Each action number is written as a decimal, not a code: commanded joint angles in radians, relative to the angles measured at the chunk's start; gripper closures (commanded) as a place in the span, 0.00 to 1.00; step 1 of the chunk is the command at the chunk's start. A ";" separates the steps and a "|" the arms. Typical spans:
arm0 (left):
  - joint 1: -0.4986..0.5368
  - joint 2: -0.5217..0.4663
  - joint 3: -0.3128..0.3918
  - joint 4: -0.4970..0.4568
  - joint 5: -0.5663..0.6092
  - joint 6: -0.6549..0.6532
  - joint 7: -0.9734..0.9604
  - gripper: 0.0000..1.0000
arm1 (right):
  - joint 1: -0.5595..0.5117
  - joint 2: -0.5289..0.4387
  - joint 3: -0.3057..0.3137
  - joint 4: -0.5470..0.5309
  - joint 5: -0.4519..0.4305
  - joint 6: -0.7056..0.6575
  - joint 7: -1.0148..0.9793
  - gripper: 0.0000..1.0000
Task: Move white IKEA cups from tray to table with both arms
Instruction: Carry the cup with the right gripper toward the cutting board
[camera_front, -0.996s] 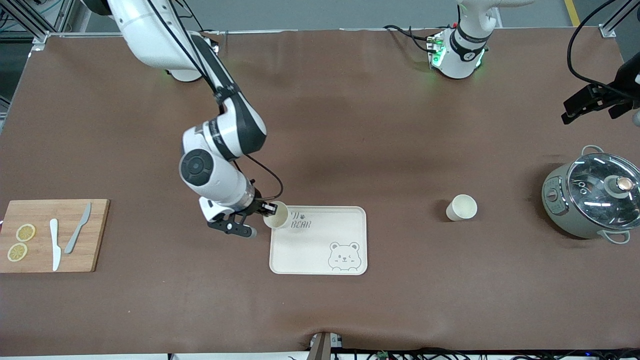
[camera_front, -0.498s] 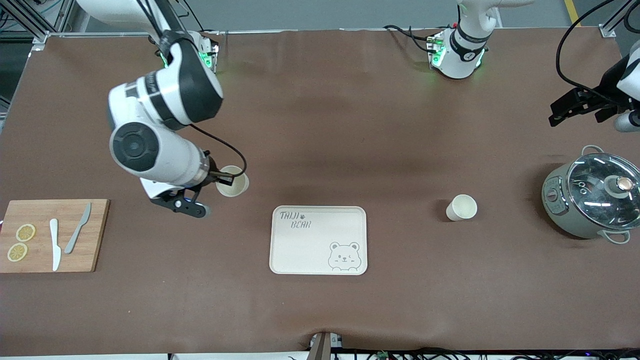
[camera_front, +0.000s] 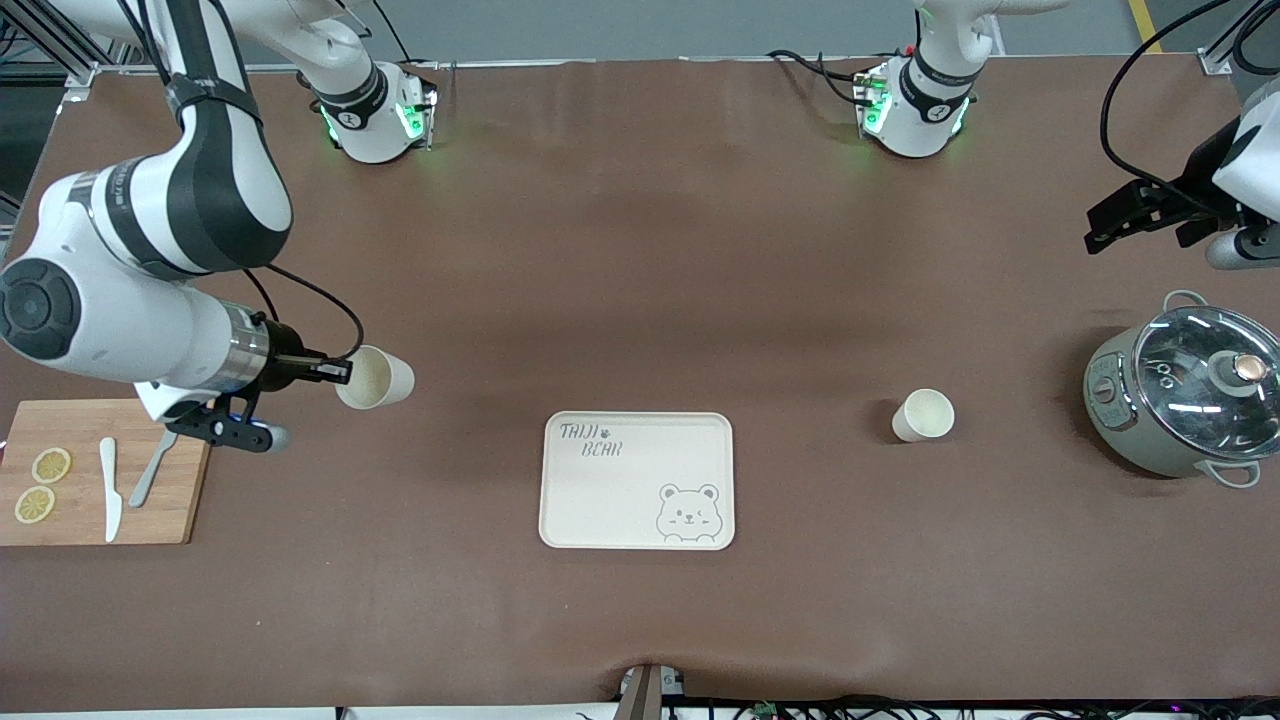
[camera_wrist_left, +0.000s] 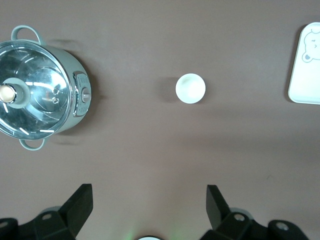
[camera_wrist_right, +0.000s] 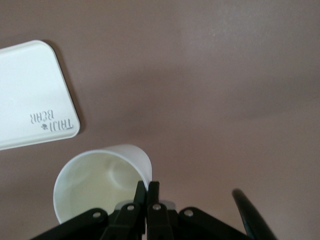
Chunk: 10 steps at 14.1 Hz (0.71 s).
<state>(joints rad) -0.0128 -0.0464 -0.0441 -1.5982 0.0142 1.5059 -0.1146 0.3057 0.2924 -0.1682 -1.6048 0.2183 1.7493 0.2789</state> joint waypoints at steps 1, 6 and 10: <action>0.001 -0.009 0.003 0.006 -0.014 -0.021 0.013 0.00 | -0.045 -0.231 0.010 -0.387 -0.032 0.185 -0.157 1.00; -0.001 -0.003 0.003 0.011 -0.010 -0.019 0.015 0.00 | -0.250 -0.273 0.012 -0.610 -0.116 0.346 -0.496 1.00; 0.001 -0.003 0.003 0.011 -0.007 -0.021 0.016 0.00 | -0.319 -0.251 0.010 -0.675 -0.126 0.378 -0.584 1.00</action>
<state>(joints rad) -0.0126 -0.0472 -0.0437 -1.5967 0.0142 1.5022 -0.1146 0.0209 0.0564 -0.1769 -2.2366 0.1126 2.0931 -0.2775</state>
